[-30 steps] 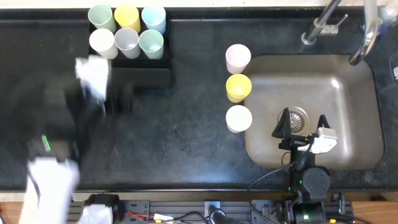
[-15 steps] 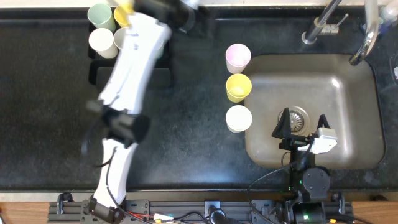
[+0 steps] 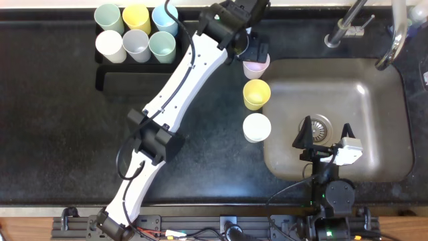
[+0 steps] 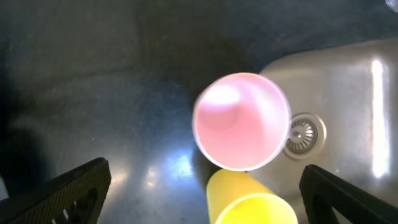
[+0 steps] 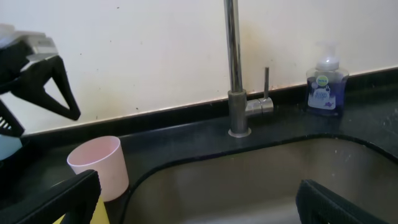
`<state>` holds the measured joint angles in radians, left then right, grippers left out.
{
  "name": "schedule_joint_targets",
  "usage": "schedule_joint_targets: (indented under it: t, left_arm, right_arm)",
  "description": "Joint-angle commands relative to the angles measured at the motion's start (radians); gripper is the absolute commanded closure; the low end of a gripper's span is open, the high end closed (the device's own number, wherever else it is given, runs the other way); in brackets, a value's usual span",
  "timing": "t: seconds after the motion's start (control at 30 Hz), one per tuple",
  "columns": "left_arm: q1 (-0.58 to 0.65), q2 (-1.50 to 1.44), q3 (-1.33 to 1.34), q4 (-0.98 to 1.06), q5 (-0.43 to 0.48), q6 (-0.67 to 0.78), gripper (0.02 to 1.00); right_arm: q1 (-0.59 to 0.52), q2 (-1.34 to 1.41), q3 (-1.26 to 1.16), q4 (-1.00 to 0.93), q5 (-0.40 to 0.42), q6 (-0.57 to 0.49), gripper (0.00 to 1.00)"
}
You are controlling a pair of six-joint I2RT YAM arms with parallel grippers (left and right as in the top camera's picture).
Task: Store Cups
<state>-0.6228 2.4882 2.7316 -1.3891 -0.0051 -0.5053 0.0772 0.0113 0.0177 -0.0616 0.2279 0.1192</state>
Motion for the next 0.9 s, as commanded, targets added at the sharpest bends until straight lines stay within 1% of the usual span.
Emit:
schedule_joint_targets:
  t: [0.03, 0.57, 0.7, 0.9]
  left_arm:
    - [0.007, 0.056, 0.024, -0.007, -0.027, -0.055, 0.018]
    - [0.027, 0.114, 0.024, -0.001, -0.023, -0.107, 0.02]
    - [0.04, 0.122, 0.024, -0.001, -0.023, -0.151, 0.018]
    - [0.045, 0.127, 0.024, 0.0, -0.02, -0.154, 0.018]
  right_arm:
    - [-0.006, -0.008, -0.013, 0.007, 0.006, 0.005, 0.003]
    - [-0.006, -0.008, -0.013, 0.007, 0.006, 0.004, 0.003]
    - [-0.006, -0.008, -0.013, 0.007, 0.006, 0.005, 0.005]
    - [-0.006, -0.008, -0.013, 0.007, 0.006, 0.004, 0.005]
